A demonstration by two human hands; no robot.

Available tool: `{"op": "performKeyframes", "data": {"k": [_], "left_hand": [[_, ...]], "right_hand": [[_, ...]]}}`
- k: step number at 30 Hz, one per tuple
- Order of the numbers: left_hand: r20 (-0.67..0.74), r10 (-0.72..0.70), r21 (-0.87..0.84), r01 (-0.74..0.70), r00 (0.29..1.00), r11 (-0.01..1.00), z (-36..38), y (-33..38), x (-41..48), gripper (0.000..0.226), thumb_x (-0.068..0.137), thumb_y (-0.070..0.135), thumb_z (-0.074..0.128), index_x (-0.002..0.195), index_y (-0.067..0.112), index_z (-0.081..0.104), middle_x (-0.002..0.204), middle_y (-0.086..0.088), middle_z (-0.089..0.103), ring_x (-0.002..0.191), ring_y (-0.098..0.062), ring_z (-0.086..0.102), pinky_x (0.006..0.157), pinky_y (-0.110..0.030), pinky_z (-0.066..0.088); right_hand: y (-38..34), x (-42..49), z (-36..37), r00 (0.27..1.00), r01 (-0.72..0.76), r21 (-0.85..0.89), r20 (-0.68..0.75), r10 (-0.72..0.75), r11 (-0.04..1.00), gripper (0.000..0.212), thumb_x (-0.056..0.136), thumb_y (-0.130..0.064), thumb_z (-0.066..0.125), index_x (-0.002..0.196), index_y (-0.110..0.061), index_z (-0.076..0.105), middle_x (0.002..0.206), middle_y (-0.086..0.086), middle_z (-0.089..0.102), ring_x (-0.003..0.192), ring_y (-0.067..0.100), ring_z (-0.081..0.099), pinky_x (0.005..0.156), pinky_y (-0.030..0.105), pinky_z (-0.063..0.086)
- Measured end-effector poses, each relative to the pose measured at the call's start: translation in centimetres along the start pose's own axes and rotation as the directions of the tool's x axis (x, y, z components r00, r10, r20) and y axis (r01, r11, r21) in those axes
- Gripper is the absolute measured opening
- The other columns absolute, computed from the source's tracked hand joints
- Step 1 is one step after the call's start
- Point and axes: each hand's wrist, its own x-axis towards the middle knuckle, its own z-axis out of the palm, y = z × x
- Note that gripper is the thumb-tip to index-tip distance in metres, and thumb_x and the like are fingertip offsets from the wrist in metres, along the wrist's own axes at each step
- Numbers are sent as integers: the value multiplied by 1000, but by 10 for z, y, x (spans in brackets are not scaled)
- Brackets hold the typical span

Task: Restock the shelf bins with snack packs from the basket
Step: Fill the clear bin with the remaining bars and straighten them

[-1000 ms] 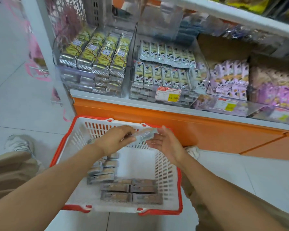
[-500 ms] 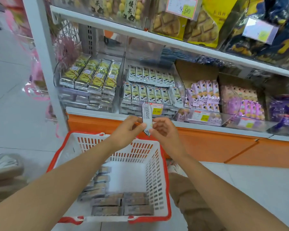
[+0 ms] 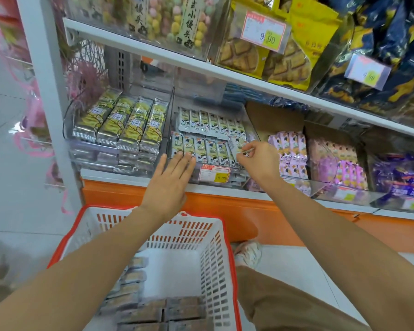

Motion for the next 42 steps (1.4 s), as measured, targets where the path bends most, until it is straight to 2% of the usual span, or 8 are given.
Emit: {"op": "performKeyframes", "data": {"k": [5, 12, 16, 22, 28, 34, 39, 42], "left_hand": [[-33, 11, 15, -11, 999, 1000, 4, 1, 0, 78, 98, 23, 38, 154, 14, -16, 164, -6, -12, 151, -23, -11, 120, -47, -12], [-62, 22, -4, -23, 998, 1000, 5, 2, 0, 81, 97, 22, 40, 152, 14, -19, 164, -6, -11, 151, -23, -12, 120, -47, -13], [-45, 25, -29, -26, 999, 999, 2, 2, -1, 82, 96, 23, 42, 154, 15, -15, 164, -7, -13, 150, -23, -14, 121, -46, -12], [-258, 20, -90, -45, 966, 995, 21, -10, -23, 74, 73, 12, 69, 143, 6, 44, 141, -22, 44, 136, -39, 36, 118, -48, 17], [-176, -15, -62, 4, 984, 998, 55, -38, -65, 54, 67, 11, 74, 118, 6, 57, 113, -17, 54, 107, -35, 49, 95, -47, 40], [178, -147, 24, 145, 973, 989, 101, -71, -81, 82, 86, 36, 68, 154, 17, 26, 157, -17, 25, 146, -36, 19, 120, -48, 11], [293, -181, 33, 179, 939, 983, 139, -89, -86, 88, 94, 45, 55, 157, 21, -2, 164, -12, 2, 151, -31, -4, 122, -47, -3], [295, -195, 16, 199, 936, 980, 158, -98, -88, 89, 92, 40, 59, 157, 18, 1, 163, -12, 11, 151, -31, 1, 122, -50, -2]], "right_hand": [[-1, 2, 15, 999, 50, -109, 13, -49, 993, 20, 88, -23, 68, 98, -8, 75, 81, 10, 72, 63, 14, 56, 68, 28, 49], [3, 2, 14, 997, 43, -73, 66, -39, 996, 22, 91, -23, 66, 87, -3, 75, 62, 1, 54, 52, 9, 45, 50, 21, 32], [5, -8, 10, 998, 29, -38, 52, -28, 999, 37, 90, -28, 68, 120, -7, 66, 119, 15, 54, 104, 25, 56, 91, 31, 44], [-13, -62, 11, 959, 238, 308, 79, -274, 921, 29, 92, -21, 64, 121, -19, 61, 105, -5, 51, 78, 8, 55, 76, 20, 48], [-9, -130, 64, 843, 214, 438, 369, -391, 873, 20, 91, -19, 66, 111, -21, 66, 95, -6, 57, 74, 3, 53, 70, 11, 42], [12, -196, 146, 625, 32, 446, 689, -366, 895, 22, 91, -25, 67, 112, -18, 67, 95, -5, 61, 70, 0, 54, 67, 12, 43], [23, -235, 199, 343, -14, 347, 883, -321, 938, 28, 91, -30, 67, 116, -17, 67, 107, 2, 66, 83, 11, 60, 79, 26, 51], [33, -250, 224, 191, -14, 217, 959, -211, 976, 29, 92, -27, 63, 121, -20, 65, 122, 3, 63, 102, 16, 59, 93, 31, 48]]}}
